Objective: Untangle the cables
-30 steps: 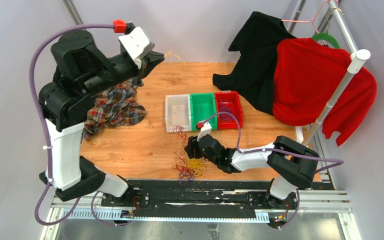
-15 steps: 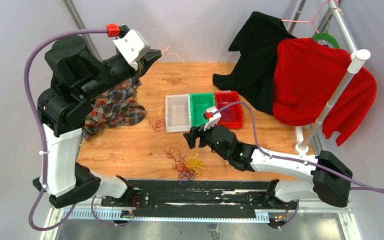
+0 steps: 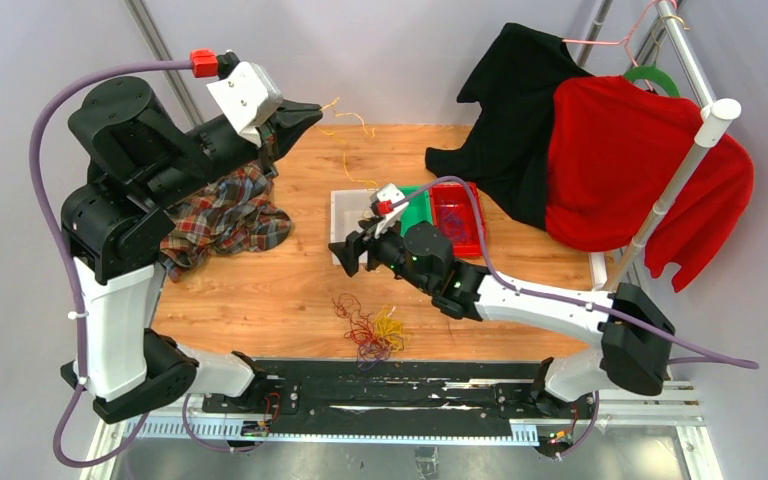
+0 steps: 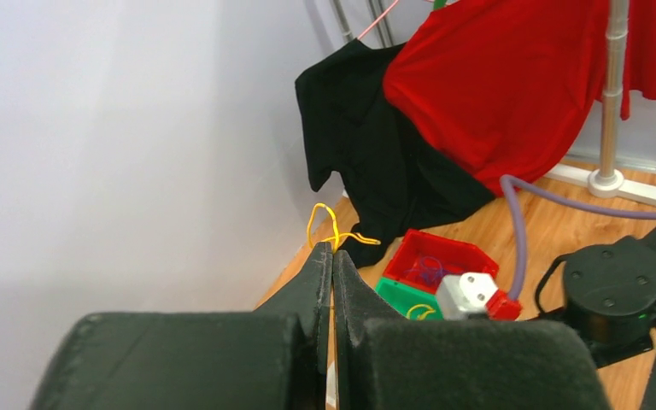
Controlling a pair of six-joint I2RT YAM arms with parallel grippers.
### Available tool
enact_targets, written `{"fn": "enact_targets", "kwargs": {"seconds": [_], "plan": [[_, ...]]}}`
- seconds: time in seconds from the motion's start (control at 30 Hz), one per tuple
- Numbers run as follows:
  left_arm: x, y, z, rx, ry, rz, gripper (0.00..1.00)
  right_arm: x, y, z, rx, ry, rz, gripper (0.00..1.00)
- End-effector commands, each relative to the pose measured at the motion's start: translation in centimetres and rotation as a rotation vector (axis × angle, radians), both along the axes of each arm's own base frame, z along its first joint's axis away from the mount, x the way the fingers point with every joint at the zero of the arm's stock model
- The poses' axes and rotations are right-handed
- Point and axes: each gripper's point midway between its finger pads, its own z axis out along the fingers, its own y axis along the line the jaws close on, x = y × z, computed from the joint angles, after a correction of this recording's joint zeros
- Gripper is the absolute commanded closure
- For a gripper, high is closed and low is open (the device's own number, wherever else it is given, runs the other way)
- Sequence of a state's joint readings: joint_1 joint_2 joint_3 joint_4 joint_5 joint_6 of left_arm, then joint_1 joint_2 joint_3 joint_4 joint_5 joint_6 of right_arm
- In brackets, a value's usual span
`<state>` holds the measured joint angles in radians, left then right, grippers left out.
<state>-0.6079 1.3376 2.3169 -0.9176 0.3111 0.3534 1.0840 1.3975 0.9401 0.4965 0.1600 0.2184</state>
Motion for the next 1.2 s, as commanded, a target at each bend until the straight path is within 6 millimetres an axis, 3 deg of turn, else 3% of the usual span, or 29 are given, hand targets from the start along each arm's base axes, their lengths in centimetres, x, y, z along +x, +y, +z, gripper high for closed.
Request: {"fn": "enact_targets", "kwargs": {"seconds": [0.0,0.17,0.33,0.57,0.77,0.97,1.17], "plan": [[-2.0,0.0,1.9,-0.057,-0.033,-0.059,1.0,1.8,0.5,0.7,-0.04,-0.069,-0.062,0.22],[-2.8,-0.1,2.2,-0.066,-0.038,-0.085,1.0,2.5,-0.7,0.0,-0.08,-0.079,-0.118,0.24],[-3.2,-0.2,2.3,-0.074,-0.032,-0.104,1.0,2.3,-0.8,-0.3,-0.085,-0.061,-0.113,0.32],[-3.0,-0.1,2.3,-0.065,-0.044,-0.094,1.0,-2.0,0.0,-1.0,-0.02,0.049,0.097,0.36],[-2.3,-0.5,1.8,-0.049,-0.037,-0.093,1.0,-4.2,-1.9,-3.5,-0.012,0.139,0.134,0.27],[-2.4,-0.7,1.8,-0.053,-0.032,-0.1,1.0,-3.9,-3.2,-4.6,-0.052,0.163,0.094,0.25],[-2.9,-0.8,2.1,-0.067,-0.027,-0.115,1.0,-1.5,-2.8,-4.2,-0.081,0.133,0.027,0.25]]}}
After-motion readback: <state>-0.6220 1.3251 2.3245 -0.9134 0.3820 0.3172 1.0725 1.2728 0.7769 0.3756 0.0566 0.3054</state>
